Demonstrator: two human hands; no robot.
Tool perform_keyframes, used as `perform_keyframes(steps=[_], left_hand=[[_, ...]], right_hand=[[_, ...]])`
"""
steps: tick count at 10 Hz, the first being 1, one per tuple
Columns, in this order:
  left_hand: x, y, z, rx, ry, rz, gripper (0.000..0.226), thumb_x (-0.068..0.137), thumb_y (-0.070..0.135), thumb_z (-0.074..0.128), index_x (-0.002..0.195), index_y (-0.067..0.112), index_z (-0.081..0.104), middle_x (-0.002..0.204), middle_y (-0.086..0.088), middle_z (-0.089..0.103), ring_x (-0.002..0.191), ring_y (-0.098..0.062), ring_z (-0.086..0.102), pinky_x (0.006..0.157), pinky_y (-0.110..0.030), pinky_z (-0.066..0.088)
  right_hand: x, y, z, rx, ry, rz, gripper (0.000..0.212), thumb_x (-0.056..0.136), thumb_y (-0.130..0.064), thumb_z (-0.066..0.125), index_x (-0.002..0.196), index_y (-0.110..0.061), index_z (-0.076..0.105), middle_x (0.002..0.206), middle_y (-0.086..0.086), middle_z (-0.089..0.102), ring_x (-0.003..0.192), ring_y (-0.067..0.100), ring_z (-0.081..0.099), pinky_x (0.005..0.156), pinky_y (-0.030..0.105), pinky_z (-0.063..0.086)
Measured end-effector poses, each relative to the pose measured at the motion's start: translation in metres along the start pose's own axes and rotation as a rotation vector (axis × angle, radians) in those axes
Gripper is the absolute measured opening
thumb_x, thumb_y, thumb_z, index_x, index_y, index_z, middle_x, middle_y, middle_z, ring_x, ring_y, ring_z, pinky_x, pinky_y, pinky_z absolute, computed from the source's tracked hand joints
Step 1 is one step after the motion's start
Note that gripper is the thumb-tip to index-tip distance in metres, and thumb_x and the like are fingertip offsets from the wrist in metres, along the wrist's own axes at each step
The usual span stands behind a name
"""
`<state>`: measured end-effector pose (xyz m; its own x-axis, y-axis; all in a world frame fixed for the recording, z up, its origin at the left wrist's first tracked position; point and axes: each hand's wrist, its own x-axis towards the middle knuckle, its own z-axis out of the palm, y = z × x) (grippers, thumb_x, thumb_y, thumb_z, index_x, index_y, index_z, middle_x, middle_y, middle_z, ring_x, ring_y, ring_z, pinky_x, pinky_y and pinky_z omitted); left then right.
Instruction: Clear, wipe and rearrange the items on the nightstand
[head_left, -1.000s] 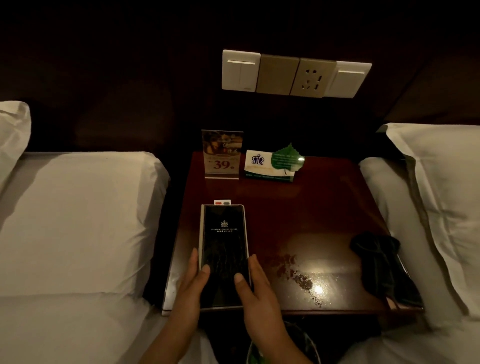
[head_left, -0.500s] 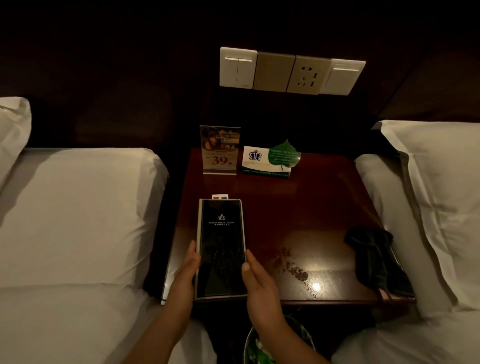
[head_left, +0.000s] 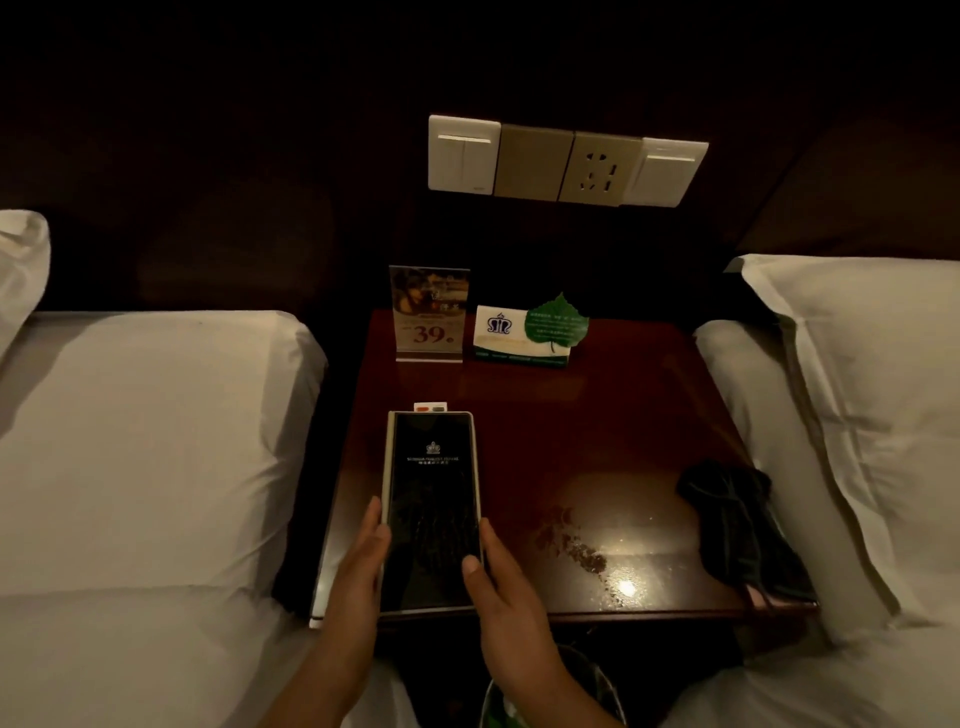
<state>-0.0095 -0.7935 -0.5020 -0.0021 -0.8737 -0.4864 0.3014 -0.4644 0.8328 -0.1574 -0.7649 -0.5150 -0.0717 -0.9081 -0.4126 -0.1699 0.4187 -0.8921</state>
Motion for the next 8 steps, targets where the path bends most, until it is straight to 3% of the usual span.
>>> perform_keyframes(steps=[1, 4, 5, 6, 7, 8], left_hand=[[0.0, 0.004, -0.001, 0.046, -0.003, -0.003, 0.049, 0.102, 0.029, 0.042, 0.151, 0.027, 0.037, 0.147, -0.004, 0.051, 0.132, -0.025, 0.052, 0.114, -0.051, 0.036], [0.011, 0.02, 0.003, 0.302, 0.003, 0.074, 0.042, 0.1, 0.016, 0.049, 0.138, 0.031, 0.05, 0.132, 0.0, 0.062, 0.116, -0.018, 0.061, 0.092, -0.036, 0.049], [0.009, 0.012, 0.002, 0.355, 0.019, 0.071, 0.055, 0.099, 0.016, 0.05, 0.151, 0.025, 0.035, 0.147, -0.001, 0.049, 0.128, -0.019, 0.052, 0.105, -0.039, 0.043], [0.003, 0.009, 0.005, 0.443, 0.02, 0.165, 0.051, 0.099, 0.013, 0.051, 0.142, 0.038, 0.042, 0.139, 0.01, 0.049, 0.12, -0.009, 0.052, 0.088, -0.019, 0.042], [0.001, 0.009, 0.003, 0.659, 0.011, 0.241, 0.049, 0.098, 0.019, 0.052, 0.141, 0.041, 0.041, 0.143, 0.007, 0.046, 0.124, -0.01, 0.049, 0.094, -0.026, 0.04], [-0.002, 0.016, 0.001, 1.071, 0.117, 0.316, 0.063, 0.098, 0.035, 0.049, 0.155, 0.032, 0.022, 0.162, 0.001, 0.025, 0.145, -0.019, 0.03, 0.115, -0.042, 0.03]], right_hand=[[0.001, -0.004, -0.005, -0.108, -0.021, -0.037, 0.056, 0.101, -0.04, 0.045, 0.152, -0.032, 0.026, 0.15, -0.018, 0.033, 0.139, 0.0, 0.029, 0.117, 0.027, 0.026], [0.005, -0.019, -0.01, -0.177, 0.005, -0.104, 0.041, 0.103, -0.026, 0.044, 0.143, -0.031, 0.045, 0.136, -0.011, 0.057, 0.128, 0.006, 0.049, 0.11, 0.034, 0.041], [0.004, -0.022, -0.011, -0.196, -0.012, -0.128, 0.04, 0.103, -0.026, 0.044, 0.142, -0.029, 0.047, 0.134, -0.01, 0.058, 0.126, 0.006, 0.051, 0.109, 0.034, 0.043], [0.004, -0.025, -0.012, -0.227, -0.02, -0.144, 0.042, 0.102, -0.027, 0.045, 0.144, -0.029, 0.044, 0.135, -0.01, 0.057, 0.125, 0.004, 0.051, 0.108, 0.033, 0.043], [0.006, -0.03, -0.016, -0.258, -0.031, -0.177, 0.043, 0.101, -0.028, 0.047, 0.145, -0.03, 0.043, 0.136, -0.01, 0.056, 0.124, 0.002, 0.051, 0.107, 0.029, 0.044], [0.012, -0.037, -0.015, -0.288, -0.026, -0.206, 0.042, 0.101, -0.029, 0.049, 0.142, -0.026, 0.046, 0.139, -0.006, 0.053, 0.124, 0.005, 0.05, 0.108, 0.029, 0.043]])
